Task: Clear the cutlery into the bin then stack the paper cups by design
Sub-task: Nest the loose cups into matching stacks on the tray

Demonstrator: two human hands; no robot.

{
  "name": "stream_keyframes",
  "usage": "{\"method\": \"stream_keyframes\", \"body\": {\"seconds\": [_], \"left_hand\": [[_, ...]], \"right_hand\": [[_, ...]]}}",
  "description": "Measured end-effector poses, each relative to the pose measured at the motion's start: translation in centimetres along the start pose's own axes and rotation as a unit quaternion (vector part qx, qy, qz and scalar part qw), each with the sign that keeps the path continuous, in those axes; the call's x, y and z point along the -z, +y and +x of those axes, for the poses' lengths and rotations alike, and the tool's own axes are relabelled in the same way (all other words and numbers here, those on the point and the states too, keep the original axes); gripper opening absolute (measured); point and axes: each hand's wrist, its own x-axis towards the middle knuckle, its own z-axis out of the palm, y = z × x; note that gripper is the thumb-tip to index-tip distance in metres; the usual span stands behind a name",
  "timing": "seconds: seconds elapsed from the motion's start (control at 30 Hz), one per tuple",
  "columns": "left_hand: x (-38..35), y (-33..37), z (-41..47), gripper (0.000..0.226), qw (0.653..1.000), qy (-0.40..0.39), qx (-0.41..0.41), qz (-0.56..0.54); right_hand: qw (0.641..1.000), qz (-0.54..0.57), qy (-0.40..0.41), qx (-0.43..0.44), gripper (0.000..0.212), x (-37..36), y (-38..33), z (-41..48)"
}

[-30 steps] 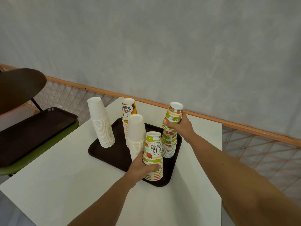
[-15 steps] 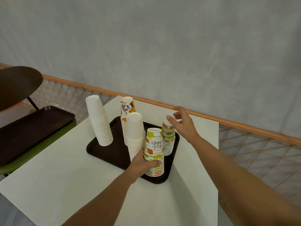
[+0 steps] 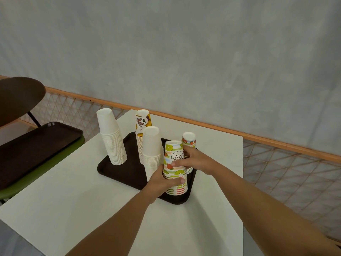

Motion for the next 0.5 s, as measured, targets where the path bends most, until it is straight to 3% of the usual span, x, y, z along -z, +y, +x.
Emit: {"method": "stream_keyframes", "body": {"seconds": [0.17, 0.5], "left_hand": [[0.2, 0.0, 0.0, 0.067, 1.0, -0.007, 0.004, 0.006], [0.7, -1.0, -0.5, 0.063, 0.999, 0.002, 0.034, 0.013]], "right_hand": [[0.999, 0.041, 0.026, 0.006, 0.041, 0.2, -0.4, -0.1], [0.988, 0.113, 0.106, 0.018, 0.038, 2.1, -1.9, 0.6]]}}
